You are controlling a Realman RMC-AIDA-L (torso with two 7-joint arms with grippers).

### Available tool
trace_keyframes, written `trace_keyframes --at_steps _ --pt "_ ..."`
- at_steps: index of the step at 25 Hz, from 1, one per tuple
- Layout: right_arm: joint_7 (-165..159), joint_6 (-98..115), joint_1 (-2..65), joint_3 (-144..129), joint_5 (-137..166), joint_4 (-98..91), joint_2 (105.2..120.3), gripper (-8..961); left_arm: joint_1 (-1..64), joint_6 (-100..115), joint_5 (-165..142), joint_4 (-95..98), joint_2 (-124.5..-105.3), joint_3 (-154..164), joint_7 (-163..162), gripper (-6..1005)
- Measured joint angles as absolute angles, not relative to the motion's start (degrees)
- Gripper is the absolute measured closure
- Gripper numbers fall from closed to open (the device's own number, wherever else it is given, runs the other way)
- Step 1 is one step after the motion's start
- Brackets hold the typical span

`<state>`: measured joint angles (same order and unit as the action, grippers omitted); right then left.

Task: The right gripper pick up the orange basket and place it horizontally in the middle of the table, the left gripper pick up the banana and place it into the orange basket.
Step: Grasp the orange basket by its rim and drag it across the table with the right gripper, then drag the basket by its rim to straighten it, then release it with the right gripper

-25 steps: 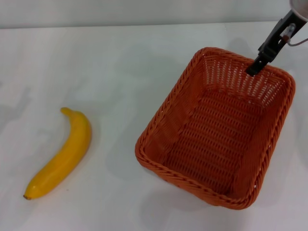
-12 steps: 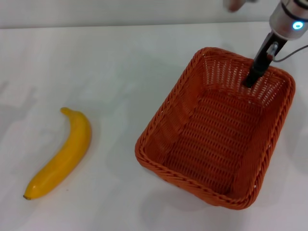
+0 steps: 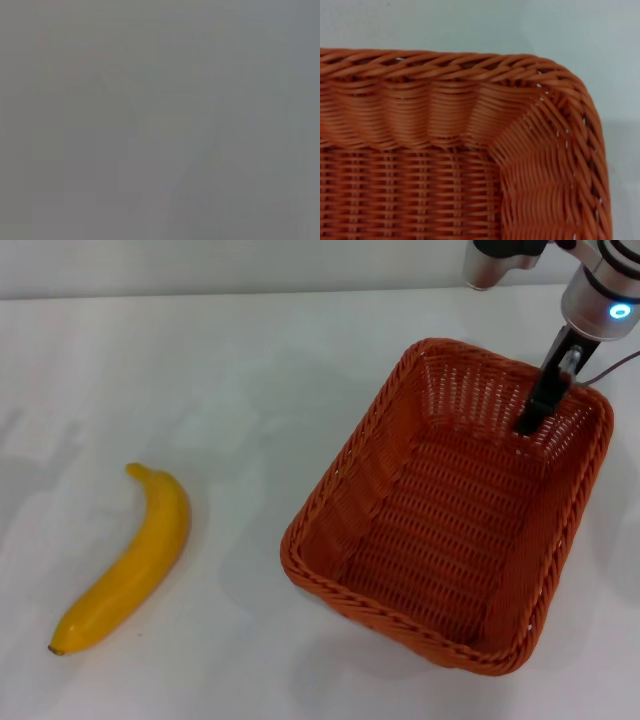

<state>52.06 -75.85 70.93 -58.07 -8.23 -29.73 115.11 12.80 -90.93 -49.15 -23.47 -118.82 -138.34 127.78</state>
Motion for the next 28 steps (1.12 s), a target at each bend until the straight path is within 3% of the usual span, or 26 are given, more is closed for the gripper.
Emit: trace_keyframes --at_steps 3,8,14,20,28 --pt "52.0 -76.8 71.0 -58.0 -8.4 -30.2 114.95 450 12.8 -91.0 -49.2 -23.5 -118.83 -138.3 127.7 113" --pt "49.3 -79.8 70.3 -57.1 -8.5 -34.3 114.32 535 12.8 -91.2 -49.0 -23.5 -118.83 -138.3 127.7 114" --pt "44.5 -82.3 69.7 -52.9 -8.6 -35.9 112.06 637 12.9 -91.5 -48.7 -23.9 -118.77 -138.3 127.7 114" --pt "38.5 -86.3 65.9 -45.8 -8.9 -40.7 109.86 692 13.5 -91.6 -48.8 -24.3 -118.51 -138.4 127.7 114" --pt "33.1 -91.6 57.2 -35.8 -12.3 -48.0 108.71 757 14.2 -91.1 -49.2 -25.3 -117.72 -138.4 127.7 114"
